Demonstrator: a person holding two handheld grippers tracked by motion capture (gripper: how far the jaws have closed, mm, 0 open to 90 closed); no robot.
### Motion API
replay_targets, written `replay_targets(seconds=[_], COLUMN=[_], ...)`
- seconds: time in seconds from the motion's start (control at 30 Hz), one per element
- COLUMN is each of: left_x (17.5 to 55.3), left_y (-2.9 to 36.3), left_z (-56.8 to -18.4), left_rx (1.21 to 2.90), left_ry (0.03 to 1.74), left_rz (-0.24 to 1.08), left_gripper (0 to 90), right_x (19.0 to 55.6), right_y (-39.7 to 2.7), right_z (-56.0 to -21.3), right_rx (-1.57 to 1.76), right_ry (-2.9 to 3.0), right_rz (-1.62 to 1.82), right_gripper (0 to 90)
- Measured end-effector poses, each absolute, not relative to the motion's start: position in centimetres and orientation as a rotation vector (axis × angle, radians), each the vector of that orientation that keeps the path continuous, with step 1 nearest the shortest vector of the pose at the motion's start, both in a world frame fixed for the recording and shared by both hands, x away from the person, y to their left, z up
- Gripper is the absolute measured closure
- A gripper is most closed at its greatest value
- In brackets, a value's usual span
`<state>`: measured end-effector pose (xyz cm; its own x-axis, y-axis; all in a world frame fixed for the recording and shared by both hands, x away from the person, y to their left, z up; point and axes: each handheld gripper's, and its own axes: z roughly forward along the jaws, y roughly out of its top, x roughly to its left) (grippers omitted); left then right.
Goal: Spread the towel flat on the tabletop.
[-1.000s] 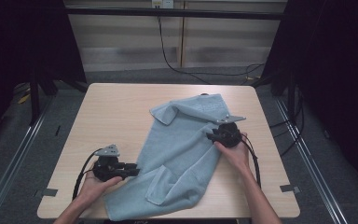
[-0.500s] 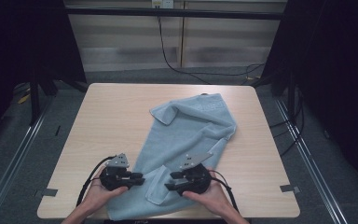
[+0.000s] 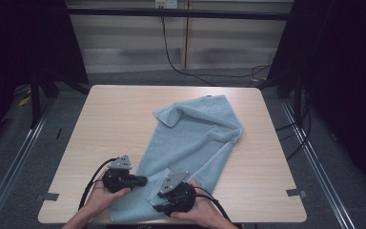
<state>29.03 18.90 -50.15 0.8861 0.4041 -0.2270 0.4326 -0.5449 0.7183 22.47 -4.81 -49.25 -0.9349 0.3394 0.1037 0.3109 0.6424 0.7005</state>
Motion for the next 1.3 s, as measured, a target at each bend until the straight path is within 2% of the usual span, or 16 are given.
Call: replay_targets(seconds=[0.07,0.13,0.27,0.47,0.6,0.73,0.83,1.0,1.13,1.3], left_x=[29.0,28.9,28.9,28.8,29.1,28.8,28.0,25.5,25.4,25.3], left_y=[18.9,18.9,19.1,19.1,17.5,17.6,19.7,21.9,21.9,20.4], left_z=[-50.1,-50.1,-50.2,-50.1,-49.8,-48.8,-48.1,-48.7,-49.6,-49.9], left_rx=[2.209,2.209,2.204,2.201,2.21,2.179,2.117,2.141,2.176,2.212], left_ry=[0.598,0.599,0.609,0.614,0.588,0.574,0.614,0.62,0.617,0.591], left_rz=[-0.039,-0.039,-0.033,-0.025,0.003,0.002,-0.087,-0.103,-0.11,-0.101], left_gripper=[85.1,85.0,85.0,84.7,82.7,73.3,63.5,53.5,44.2,45.0], right_x=[22.6,22.8,22.9,22.3,22.1,21.9,21.4,20.8,22.0,24.4], right_y=[-5.1,-5.7,-8.4,-15.4,-19.3,-21.5,-23.0,-24.2,-23.6,-22.4], right_z=[-49.1,-48.8,-47.1,-44.2,-45.3,-46.7,-47.3,-46.5,-46.0,-47.1], right_rx=[0.577,0.63,0.731,0.934,1.086,1.188,1.251,1.251,1.219,1.204], right_ry=[2.796,2.779,2.685,2.444,2.375,2.357,2.336,2.282,2.272,2.331], right_rz=[1.185,1.223,1.312,1.399,1.358,1.281,1.275,1.323,1.319,1.216], right_gripper=[81.8,85.3,86.6,86.7,86.8,86.5,81.6,66.2,54.6,48.8])
